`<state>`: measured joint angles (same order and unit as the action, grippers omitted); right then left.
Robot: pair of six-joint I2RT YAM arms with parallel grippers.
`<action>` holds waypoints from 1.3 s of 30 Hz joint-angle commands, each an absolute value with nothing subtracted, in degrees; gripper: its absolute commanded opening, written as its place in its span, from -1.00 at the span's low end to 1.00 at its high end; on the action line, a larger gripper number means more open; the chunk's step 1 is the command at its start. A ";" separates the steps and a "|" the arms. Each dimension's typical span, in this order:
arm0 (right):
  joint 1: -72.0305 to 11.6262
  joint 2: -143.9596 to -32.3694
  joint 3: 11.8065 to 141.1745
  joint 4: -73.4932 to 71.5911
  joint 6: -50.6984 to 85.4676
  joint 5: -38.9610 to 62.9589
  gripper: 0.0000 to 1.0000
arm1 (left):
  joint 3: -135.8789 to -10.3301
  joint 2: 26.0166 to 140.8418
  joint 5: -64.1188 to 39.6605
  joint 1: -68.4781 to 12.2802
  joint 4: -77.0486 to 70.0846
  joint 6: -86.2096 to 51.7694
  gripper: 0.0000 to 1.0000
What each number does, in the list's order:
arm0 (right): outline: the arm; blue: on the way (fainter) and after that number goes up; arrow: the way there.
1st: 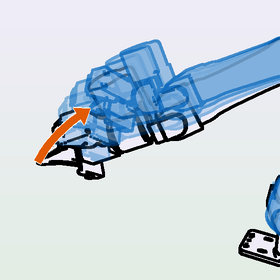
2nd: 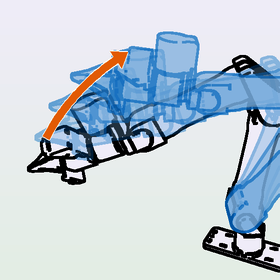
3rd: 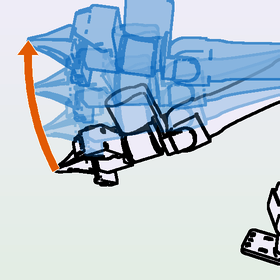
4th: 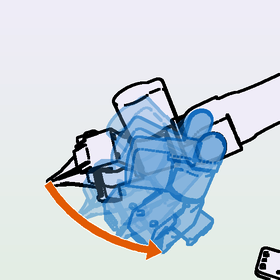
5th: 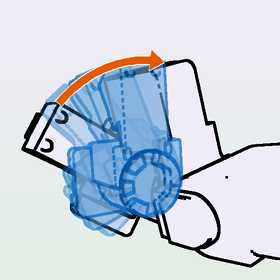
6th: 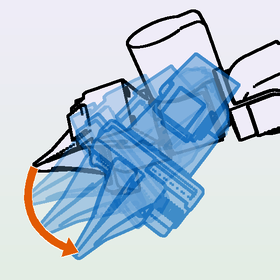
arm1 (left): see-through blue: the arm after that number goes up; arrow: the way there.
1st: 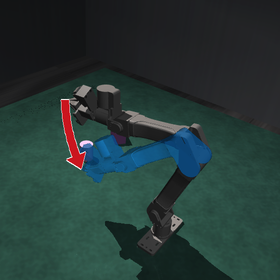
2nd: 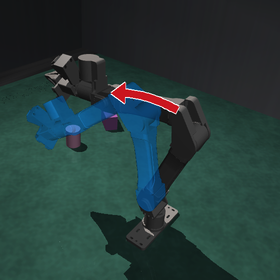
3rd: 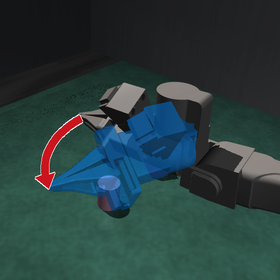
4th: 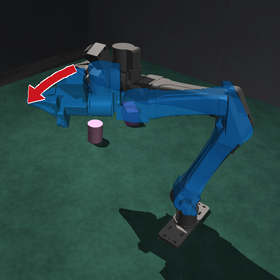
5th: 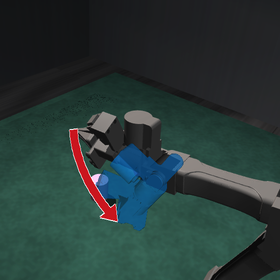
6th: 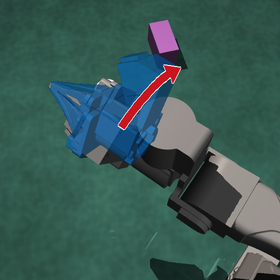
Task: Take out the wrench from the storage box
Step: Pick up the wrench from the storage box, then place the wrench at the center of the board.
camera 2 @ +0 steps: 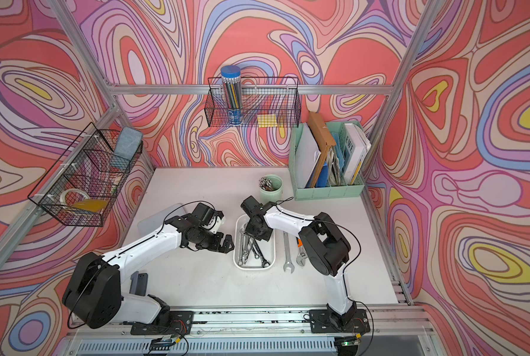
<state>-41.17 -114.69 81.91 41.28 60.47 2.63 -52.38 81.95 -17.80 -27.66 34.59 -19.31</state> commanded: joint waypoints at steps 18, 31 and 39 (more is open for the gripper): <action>-41.13 -118.32 81.38 39.14 61.75 5.88 -0.79 | -52.56 83.14 -18.36 -27.25 34.72 -18.54 0.98; -41.12 -112.25 84.65 43.94 58.23 1.95 -1.00 | -53.35 82.27 -18.62 -27.28 35.25 -18.98 0.98; -41.13 -106.75 88.88 51.21 52.19 -1.42 -1.00 | -54.38 81.05 -18.67 -27.25 35.95 -19.23 0.98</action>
<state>-41.17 -110.67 85.73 47.27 56.03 1.10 -52.60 82.26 -18.02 -27.66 34.61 -19.33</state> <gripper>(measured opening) 0.070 0.988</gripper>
